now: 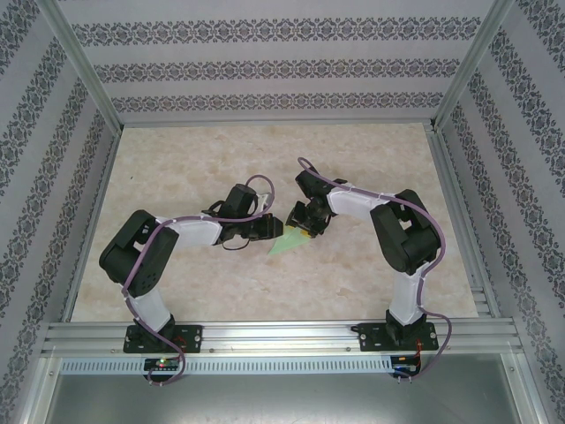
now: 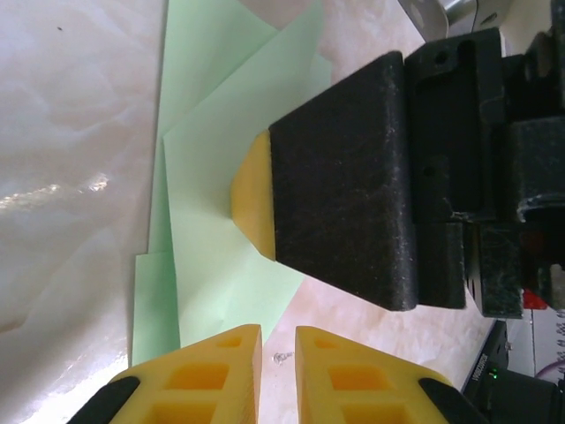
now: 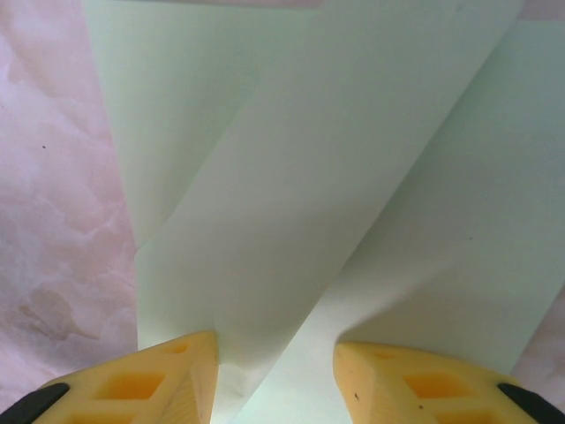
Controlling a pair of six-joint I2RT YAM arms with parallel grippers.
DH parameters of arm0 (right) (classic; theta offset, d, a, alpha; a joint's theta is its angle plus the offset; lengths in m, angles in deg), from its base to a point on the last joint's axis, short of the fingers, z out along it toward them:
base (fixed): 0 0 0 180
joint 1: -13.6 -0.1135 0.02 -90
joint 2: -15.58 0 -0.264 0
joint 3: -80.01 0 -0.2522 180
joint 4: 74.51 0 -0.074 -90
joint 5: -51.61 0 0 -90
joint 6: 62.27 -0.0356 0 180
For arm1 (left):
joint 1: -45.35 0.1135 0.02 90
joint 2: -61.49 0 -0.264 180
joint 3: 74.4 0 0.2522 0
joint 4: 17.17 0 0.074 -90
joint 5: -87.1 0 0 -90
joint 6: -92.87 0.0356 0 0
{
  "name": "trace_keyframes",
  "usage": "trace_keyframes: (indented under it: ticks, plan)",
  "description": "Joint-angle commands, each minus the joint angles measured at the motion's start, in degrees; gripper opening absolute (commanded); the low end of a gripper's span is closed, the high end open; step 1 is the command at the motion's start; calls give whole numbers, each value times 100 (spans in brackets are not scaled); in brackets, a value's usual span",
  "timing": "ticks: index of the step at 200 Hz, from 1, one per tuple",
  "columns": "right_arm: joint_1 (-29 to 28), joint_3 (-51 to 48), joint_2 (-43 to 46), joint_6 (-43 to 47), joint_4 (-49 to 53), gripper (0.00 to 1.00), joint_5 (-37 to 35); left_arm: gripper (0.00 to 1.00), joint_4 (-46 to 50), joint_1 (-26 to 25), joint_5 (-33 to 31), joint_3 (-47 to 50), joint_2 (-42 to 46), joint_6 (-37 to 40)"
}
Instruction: Fold a paper plane with a square sheet of paper (pick it up from the middle)
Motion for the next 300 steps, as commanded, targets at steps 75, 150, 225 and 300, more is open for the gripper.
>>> trace_keyframes:
  ticks: [75,150,225,300]
  plan:
    - [44,-366,-935,59,91,45,-529,15,386,-81,-59,-312,-506,115]
    - [61,-328,-1048,112,106,42,-493,10,674,-83,-140,-313,-629,116]
    - [5,-137,-1317,231,275,42,-603,10,749,-83,-157,-328,-625,138]
    - [-60,-17,-1515,272,341,44,-669,15,223,-83,99,-460,-584,-4]
